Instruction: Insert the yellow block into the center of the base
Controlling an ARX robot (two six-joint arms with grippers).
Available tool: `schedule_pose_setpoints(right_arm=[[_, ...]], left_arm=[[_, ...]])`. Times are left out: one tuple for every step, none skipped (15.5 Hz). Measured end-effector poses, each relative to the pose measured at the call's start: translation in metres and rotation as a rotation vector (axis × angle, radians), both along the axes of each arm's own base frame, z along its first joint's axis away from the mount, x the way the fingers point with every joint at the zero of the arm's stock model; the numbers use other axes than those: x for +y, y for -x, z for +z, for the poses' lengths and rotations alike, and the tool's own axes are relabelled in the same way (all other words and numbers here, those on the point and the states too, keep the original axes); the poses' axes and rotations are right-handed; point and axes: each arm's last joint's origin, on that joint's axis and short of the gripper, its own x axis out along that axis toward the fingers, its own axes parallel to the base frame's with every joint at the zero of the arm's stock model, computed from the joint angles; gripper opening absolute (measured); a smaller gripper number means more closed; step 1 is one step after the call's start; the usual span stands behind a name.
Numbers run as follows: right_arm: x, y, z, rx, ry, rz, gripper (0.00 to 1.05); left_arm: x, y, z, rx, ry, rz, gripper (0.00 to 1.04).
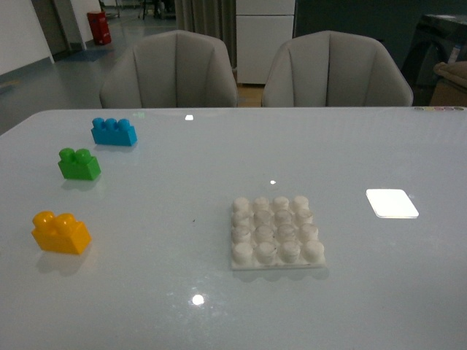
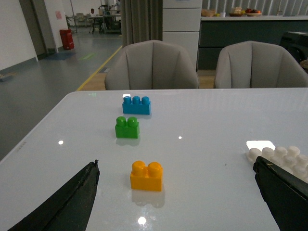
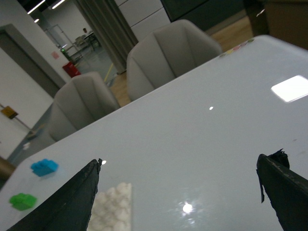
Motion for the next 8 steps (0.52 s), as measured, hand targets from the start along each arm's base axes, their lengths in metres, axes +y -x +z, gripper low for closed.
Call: schedule_pose_setpoints(right_arm=[[0.000,0.013,-0.006,-0.048,0.083,-0.027,0.94],[0.008,0.023,-0.012,-0.107,0.229,-0.032,0.81],[0.019,0.026,-0.036,-0.087,0.403,0.009,0.59],[0.019,0.025,-0.041,-0.048,0.433,0.003,0.46],[0.022,0.026,-0.039,-0.060,0.454,-0.004,0.35],[0.027,0.030,-0.035,-0.081,0.471,0.001,0.22],[0.031,0.033,-0.033,-0.090,0.480,0.002,0.09],[0.034,0.036,-0.034,-0.085,0.490,0.002,0.02]], left_arm=[[0.000,0.000,0.000,0.000,0.000,0.000,0.98],[0.000,0.000,0.000,0.000,0.000,0.000,0.98],[0.000,0.000,0.000,0.000,0.000,0.000,0.98],[0.000,0.000,0.000,0.000,0.000,0.000,0.98],[0.000,0.000,0.000,0.000,0.000,0.000,0.98],[0.000,0.000,0.000,0.000,0.000,0.000,0.98],[0.000,0.000,0.000,0.000,0.000,0.000,0.98],[0.000,0.000,0.000,0.000,0.000,0.000,0.98]])
